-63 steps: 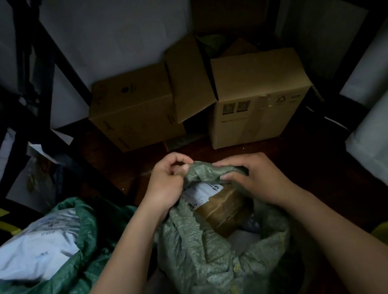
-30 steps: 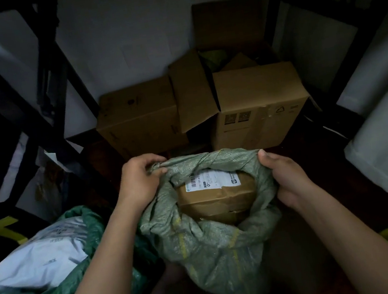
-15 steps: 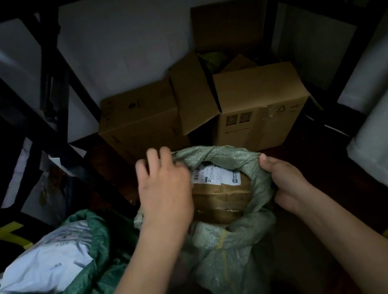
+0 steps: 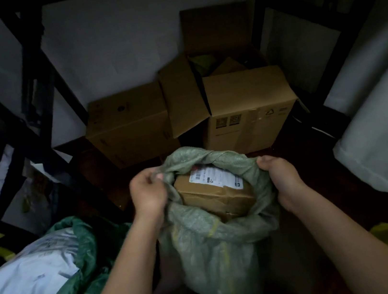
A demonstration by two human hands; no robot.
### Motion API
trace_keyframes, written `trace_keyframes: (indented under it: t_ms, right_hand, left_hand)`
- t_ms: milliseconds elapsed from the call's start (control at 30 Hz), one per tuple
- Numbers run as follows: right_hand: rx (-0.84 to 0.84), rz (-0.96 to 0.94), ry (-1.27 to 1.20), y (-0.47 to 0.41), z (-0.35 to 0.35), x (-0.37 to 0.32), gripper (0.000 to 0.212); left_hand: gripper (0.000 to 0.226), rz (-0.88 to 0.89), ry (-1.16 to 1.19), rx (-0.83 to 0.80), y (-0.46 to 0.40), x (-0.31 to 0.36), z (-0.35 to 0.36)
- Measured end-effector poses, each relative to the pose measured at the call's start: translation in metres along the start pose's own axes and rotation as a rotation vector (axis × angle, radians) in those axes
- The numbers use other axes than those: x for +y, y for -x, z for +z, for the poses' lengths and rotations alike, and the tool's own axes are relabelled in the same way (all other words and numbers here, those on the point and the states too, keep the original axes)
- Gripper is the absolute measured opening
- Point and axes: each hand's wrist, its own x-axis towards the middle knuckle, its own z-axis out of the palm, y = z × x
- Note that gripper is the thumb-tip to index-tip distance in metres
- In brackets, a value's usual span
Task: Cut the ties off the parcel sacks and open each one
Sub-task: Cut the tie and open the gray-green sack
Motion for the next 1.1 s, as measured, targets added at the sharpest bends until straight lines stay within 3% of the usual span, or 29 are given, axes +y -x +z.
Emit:
trace_keyframes:
  t_ms: [67,167,233,333,467,567,667,733,800,967,1100]
  right_hand:
    - [0.052,-0.065,0.144,-0.005,-0.005,0.000,0.028]
    - [0.051,-0.230,0.354,-0.008,-0.007,0.010,0.024]
    - [0.039,-0.352,0.433,-0.008,-0.008,0.018,0.018]
    - [-0.041,-0.539,0.566,-0.010,-0.007,0.024,0.030]
    - [-0.039,-0.570,0.749,-0.020,-0.003,0.017,0.029]
    - [-0.033,-0.630,0.688,-0.024,0.010,0.004,0.029]
    - [-0.155,-0.701,0.615,-0.021,0.020,0.007,0.012]
    - [-0.178,-0.766,0.840,-0.021,0.019,0.015,0.051]
    - [-0.127,-0.809,0.983,-0.023,0.019,0.019,0.059]
    - [-0.143,-0.746,0.758,-0.032,0.021,0.021,0.009]
    - [-0.089,-0.541,0.336,-0.040,0.021,0.017,0.026]
  left_hand:
    - [0.026,-0.216,0.363,-0.024,-0.006,0.004,-0.003]
    - [0.030,-0.256,0.334,-0.100,-0.006,0.001,-0.001]
    - [0.028,-0.174,0.284,-0.099,-0.001,0.001,0.003]
    - [0.029,0.024,0.299,-0.195,0.000,-0.003,0.005]
    - [0.035,0.314,0.004,-0.406,-0.003,-0.016,0.007]
    - [0.015,0.406,-0.111,-0.292,-0.008,-0.020,0.015]
    - [0.016,0.418,-0.156,-0.237,-0.013,-0.024,0.019]
    - [0.021,0.424,-0.204,-0.207,-0.016,-0.027,0.022]
    - [0.019,0.452,-0.240,-0.143,-0.018,-0.027,0.024]
    - [0.028,0.454,-0.154,-0.162,-0.024,-0.025,0.018]
    - [0.037,0.251,0.046,-0.099,-0.025,-0.026,0.015]
